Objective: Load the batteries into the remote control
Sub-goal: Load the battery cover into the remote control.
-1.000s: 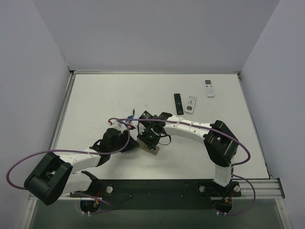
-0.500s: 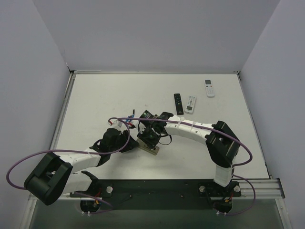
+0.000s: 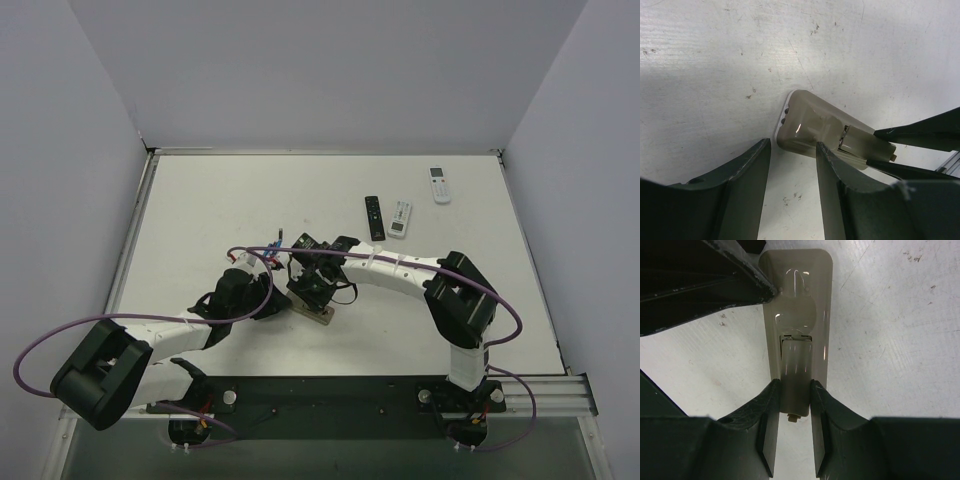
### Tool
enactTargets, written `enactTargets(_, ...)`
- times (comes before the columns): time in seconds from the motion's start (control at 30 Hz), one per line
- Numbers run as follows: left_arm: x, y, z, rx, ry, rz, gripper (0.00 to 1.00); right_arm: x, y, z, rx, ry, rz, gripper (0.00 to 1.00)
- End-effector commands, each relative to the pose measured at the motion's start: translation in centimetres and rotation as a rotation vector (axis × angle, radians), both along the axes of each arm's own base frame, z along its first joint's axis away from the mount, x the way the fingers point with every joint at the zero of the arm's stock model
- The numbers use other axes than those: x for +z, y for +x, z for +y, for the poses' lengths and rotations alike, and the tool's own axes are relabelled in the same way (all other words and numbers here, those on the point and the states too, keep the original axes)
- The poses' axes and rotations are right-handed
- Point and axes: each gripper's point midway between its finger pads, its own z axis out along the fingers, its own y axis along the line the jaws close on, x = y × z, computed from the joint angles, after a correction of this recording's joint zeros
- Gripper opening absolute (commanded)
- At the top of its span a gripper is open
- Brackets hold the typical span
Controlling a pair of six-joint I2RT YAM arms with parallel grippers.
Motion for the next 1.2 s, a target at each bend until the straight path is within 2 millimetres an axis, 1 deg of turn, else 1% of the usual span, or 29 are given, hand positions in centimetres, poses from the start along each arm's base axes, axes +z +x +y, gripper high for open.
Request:
enactTargets(0.0, 0.6, 0.3, -0.4, -0.007, -0.030, -0.025, 0.52, 0.1, 0.4, 0.7, -0.021, -0.001, -0.016, 0.00)
enactTargets(0.3, 0.6, 0.2, -0.4, -0.009, -0.035, -0.023, 0.52, 0.0, 0.4, 1.0, -0.042, 0.013, -0.002, 0.00)
enactTargets(0.53, 0.6, 0.3, -0.5, -0.009, -0.037, -0.023, 0.52, -0.3, -0.4, 0.7, -0.033, -0.003, 0.036, 0.00)
enactTargets(1.17, 0.4, -0.1, -0.9, -0.025, -0.057, -0.009, 0.52, -0.6, 0.5, 1.7, -0.060, 0.014, 0.016, 0.00)
